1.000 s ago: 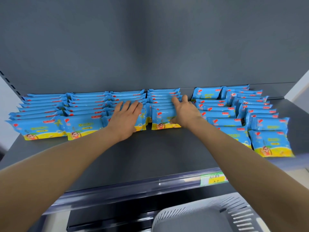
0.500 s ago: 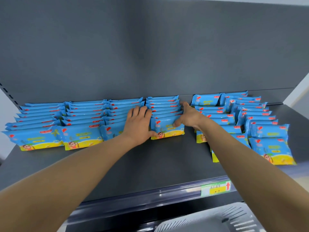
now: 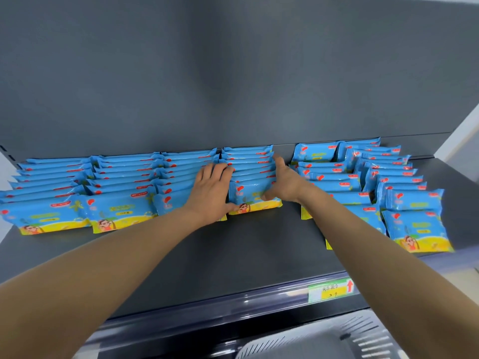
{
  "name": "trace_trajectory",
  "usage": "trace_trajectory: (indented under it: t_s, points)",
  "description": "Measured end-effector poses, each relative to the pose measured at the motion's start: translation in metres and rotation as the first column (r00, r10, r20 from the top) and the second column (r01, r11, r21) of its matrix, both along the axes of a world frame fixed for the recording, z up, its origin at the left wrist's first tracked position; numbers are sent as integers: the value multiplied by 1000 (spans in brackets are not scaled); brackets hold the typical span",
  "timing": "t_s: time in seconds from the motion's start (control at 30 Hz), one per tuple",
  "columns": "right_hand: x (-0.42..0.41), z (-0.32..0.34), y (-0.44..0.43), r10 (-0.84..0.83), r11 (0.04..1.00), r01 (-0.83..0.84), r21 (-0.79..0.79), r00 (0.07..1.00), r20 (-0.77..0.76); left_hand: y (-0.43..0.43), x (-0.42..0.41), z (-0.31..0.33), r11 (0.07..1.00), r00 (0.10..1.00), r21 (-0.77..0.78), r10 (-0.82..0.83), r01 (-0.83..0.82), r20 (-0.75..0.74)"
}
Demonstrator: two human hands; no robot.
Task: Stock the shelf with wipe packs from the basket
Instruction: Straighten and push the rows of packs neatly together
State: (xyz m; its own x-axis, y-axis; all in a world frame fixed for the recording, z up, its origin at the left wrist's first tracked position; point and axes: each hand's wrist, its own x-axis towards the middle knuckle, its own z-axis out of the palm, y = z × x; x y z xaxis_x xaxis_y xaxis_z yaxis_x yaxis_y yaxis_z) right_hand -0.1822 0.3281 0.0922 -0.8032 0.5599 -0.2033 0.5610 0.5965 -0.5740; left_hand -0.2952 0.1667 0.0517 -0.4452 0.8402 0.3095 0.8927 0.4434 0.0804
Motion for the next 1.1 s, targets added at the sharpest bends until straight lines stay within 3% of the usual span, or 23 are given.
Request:
trace_trajectory:
  t_s: [0.27, 0.5, 0.87, 1.1]
  points:
    - [0, -4, -15, 31, 929, -95, 359, 983, 181, -44, -10, 11, 971, 992, -239, -34, 5, -118]
    - [-5, -15, -24, -17, 792, -130, 597, 972, 233, -76, -8, 15, 968, 959, -250, -99, 31, -266]
    - [-12, -12, -42, -28, 715, -199, 671, 950, 311, -86, -8, 12, 922, 966, -385, -74, -27, -246]
    - [-12, -14, -43, -12, 708, -204, 676, 954, 300, -83, -3, 19, 966, 945, -251, -27, -58, -325]
